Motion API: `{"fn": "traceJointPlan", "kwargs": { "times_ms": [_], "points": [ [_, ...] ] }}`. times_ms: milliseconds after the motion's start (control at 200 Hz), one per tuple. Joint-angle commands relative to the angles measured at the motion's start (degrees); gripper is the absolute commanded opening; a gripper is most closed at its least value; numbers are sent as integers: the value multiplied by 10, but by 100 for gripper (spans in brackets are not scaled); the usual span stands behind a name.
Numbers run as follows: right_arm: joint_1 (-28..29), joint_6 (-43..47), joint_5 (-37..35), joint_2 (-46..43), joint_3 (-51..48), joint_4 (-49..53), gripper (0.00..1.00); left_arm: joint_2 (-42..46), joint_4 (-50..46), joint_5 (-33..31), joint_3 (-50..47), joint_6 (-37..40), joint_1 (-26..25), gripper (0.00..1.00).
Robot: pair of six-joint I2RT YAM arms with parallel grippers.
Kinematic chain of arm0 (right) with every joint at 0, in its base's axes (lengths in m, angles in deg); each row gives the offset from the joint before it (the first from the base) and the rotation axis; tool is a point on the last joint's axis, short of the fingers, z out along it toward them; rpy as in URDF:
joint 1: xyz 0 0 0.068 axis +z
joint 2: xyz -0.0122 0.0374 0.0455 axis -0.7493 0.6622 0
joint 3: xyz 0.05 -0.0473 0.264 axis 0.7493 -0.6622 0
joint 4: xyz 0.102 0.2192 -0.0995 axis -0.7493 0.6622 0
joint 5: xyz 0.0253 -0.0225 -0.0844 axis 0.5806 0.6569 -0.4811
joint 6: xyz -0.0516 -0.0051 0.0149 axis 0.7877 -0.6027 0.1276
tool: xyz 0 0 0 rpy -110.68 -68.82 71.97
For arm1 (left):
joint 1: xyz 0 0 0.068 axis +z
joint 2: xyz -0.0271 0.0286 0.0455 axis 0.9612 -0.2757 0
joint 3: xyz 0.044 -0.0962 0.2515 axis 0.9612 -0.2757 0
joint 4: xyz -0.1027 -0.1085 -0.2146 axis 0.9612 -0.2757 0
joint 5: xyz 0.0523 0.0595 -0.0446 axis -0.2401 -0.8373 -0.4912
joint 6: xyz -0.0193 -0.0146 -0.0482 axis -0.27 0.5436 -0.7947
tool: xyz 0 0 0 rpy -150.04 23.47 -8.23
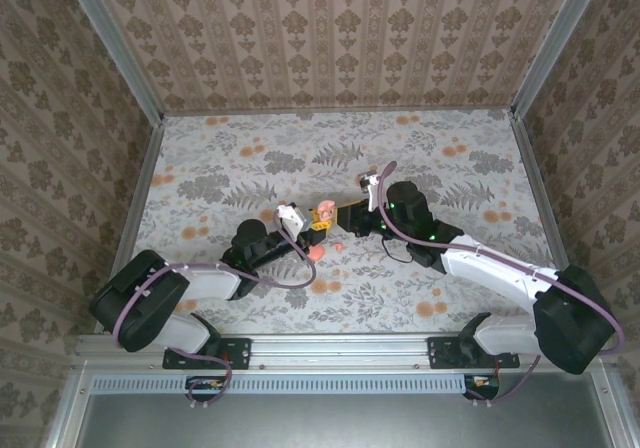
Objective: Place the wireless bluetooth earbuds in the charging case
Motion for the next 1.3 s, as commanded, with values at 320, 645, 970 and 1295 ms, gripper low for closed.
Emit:
{"fn": "traceJointPlan", "kwargs": {
  "times_ms": [320,645,970,1295],
  "points": [
    [-3,2,15,16,17,-18,24,15,1,9,-4,12,-2,7],
    [-3,5,24,16,24,-24,25,17,-1,8,-4,13,-2,7],
    [-3,7,33,7,26,-26,29,16,-3,8,-4,13,-2,7],
    [-3,8,6,-12,25,-2,37,20,-3,7,-6,15,-2,7]
  ]
}}
